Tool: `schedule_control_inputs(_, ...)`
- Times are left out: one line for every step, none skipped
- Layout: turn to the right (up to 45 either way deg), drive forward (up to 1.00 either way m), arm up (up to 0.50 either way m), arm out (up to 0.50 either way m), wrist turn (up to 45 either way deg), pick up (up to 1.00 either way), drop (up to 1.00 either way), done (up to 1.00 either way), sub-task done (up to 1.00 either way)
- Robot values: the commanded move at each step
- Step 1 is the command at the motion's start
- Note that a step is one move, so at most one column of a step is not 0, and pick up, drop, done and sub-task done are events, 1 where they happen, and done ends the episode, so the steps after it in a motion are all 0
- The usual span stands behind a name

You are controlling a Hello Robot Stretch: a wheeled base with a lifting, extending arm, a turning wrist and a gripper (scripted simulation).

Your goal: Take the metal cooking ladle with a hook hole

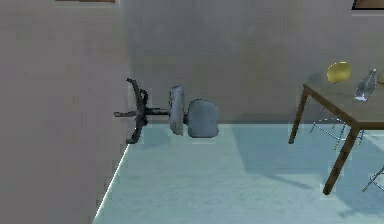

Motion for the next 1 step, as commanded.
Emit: schedule_control_inputs(0.0,0.0,0.0,0.0,0.0,0.0,0.0,1.0,0.0)
